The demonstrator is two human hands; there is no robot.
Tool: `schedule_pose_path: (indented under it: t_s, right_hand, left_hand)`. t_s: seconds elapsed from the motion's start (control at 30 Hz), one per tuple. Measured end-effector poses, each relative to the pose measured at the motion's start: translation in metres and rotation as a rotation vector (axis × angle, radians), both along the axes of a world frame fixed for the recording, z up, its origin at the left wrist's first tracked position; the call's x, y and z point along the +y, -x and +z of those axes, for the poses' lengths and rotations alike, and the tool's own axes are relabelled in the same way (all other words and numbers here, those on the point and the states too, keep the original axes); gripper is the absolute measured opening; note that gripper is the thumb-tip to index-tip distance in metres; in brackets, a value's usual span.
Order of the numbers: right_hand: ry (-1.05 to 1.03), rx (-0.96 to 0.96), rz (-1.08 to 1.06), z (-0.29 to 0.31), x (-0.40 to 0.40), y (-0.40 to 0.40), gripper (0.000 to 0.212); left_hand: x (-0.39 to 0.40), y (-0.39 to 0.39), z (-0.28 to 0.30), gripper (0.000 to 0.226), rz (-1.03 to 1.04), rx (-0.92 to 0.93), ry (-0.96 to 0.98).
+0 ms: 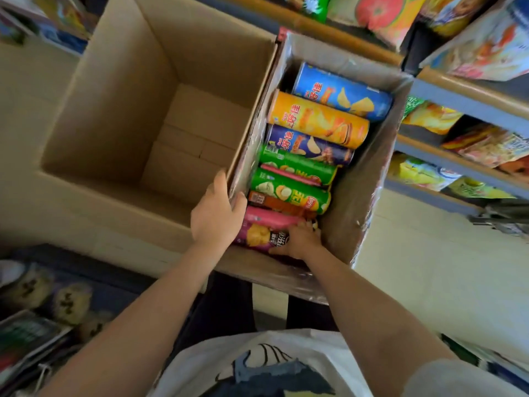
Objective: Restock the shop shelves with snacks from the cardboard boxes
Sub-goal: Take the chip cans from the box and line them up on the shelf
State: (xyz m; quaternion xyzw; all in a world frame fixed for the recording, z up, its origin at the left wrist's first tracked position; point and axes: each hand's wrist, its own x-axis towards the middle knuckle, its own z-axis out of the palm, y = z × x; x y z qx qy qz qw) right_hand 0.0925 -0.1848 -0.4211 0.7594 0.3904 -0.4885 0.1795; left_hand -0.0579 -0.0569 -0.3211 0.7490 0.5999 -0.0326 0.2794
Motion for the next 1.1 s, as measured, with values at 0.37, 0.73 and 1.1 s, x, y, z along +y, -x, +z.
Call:
schedule_pose_path:
  t_s: [0.37, 0.73, 1.1]
  right_hand:
    - [0.122, 0.208, -0.115, 0.003, 0.006, -0.013, 0.124]
    - [-0.065, 0.435, -0.081, 0.165, 0.063, -0.088, 0.074]
    - [-0.937, 1.07, -0.693, 0.432, 0.035, -0.229, 0.089]
  left_hand:
    - [0.0, 0.0, -0.007, 0.061, -0.01, -0.046, -0.049]
    - [0.009, -0.034, 0.046, 0.106, -0.871, 0.005, -0.245]
    - [0.059, -0.189, 0.302, 0.066, -0.443, -0.744, -0.214]
